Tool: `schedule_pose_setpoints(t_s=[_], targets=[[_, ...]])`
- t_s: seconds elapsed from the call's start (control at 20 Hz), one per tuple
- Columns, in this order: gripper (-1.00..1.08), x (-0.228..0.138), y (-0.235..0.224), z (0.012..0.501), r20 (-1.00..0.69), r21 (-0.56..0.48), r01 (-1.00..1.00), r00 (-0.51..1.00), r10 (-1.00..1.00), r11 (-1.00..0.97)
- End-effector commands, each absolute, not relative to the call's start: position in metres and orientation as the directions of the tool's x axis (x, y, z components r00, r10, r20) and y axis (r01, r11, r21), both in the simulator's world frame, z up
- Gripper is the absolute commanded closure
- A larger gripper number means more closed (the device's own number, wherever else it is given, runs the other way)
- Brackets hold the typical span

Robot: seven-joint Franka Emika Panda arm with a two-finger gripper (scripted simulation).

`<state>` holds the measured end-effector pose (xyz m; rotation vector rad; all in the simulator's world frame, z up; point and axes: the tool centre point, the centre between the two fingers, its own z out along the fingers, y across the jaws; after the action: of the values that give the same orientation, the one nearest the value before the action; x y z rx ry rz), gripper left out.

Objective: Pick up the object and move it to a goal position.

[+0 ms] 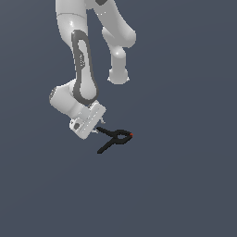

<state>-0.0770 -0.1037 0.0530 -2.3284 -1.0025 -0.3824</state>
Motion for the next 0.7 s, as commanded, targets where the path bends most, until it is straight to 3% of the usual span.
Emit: schedule_pose_setpoints(t_s=[0.0,0.65], targets=[[-0.20,-0.079,-0.106,0.051,0.498,-0.376,0.758,0.651,0.573,-0.534],[-0.20,-0.088,-0.117,0.042,0.668,-0.266,0.859,0.491,0.559,-0.437]])
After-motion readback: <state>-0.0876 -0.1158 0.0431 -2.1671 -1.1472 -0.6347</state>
